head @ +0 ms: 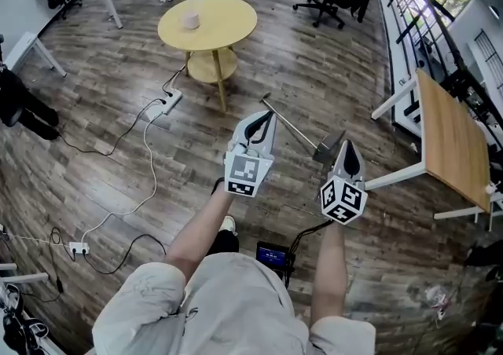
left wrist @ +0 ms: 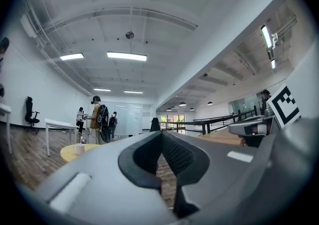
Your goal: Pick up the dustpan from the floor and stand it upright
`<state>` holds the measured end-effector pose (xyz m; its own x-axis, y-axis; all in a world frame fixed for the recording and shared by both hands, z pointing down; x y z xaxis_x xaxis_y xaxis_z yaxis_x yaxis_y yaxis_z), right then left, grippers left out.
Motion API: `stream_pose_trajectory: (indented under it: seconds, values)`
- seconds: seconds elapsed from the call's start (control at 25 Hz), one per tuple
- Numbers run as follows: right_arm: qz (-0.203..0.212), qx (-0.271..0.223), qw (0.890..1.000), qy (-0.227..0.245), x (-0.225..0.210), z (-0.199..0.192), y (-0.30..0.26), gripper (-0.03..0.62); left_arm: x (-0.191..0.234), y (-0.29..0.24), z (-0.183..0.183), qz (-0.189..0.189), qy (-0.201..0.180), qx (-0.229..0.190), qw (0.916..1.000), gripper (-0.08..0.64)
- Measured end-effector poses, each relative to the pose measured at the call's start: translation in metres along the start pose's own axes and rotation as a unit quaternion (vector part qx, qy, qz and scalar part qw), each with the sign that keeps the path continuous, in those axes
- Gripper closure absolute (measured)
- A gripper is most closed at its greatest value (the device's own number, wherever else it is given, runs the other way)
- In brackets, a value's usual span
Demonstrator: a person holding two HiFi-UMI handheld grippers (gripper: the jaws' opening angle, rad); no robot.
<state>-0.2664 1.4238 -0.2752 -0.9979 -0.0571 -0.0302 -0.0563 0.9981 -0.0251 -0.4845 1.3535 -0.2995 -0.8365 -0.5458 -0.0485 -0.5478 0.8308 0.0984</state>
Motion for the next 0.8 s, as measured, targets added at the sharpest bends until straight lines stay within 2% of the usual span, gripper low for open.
stream_pose_trajectory:
  seconds: [0.2, 0.32, 0.4, 0.48, 0.56, 0.68, 0.8]
  values:
    - [0.002, 0.002, 1.000, 0.025, 0.091, 0.006, -0.221, 0.584, 0.180, -0.143, -0.026, 0.003, -0.004, -0.007, 1.0000, 0.541]
    - [0.006, -0.002, 0.999, 0.035, 0.136, 0.008, -0.320, 0.584, 0.261, -0.207, -0.038, 0.000, -0.006, -0.009, 0.9999, 0.541]
    - [0.008, -0.005, 0.999, 0.034, 0.151, 0.011, -0.369, 0.584, 0.298, -0.243, -0.043, 0.002, 0.000, -0.008, 1.0000, 0.541]
    - [0.008, -0.006, 0.999, 0.033, 0.150, 0.013, -0.408, 0.584, 0.317, -0.280, -0.046, 0.004, 0.006, -0.006, 1.0000, 0.541]
    - [0.007, -0.006, 0.999, 0.031, 0.129, 0.015, -0.446, 0.584, 0.318, -0.323, -0.050, 0.005, 0.000, -0.005, 1.0000, 0.541]
    - [0.006, -0.007, 1.000, 0.025, 0.078, 0.019, -0.504, 0.585, 0.300, -0.398, -0.054, 0.001, -0.020, 0.000, 0.9998, 0.541]
    - [0.009, -0.006, 1.000, 0.018, 0.017, 0.028, -0.560, 0.586, 0.271, -0.475, -0.050, -0.009, -0.019, 0.001, 0.9998, 0.541]
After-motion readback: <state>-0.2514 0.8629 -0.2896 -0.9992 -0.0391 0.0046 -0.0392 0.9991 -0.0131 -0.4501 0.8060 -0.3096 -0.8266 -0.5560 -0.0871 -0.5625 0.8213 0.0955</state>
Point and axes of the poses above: the fingertips, and each gripper's own axes: y backward along the fingers, x to its left, z out of its top, the point moved 3 cm from there along y, backward along the fingers, and after that the axes turned 4 degrees about z, right-handed, at the moved point
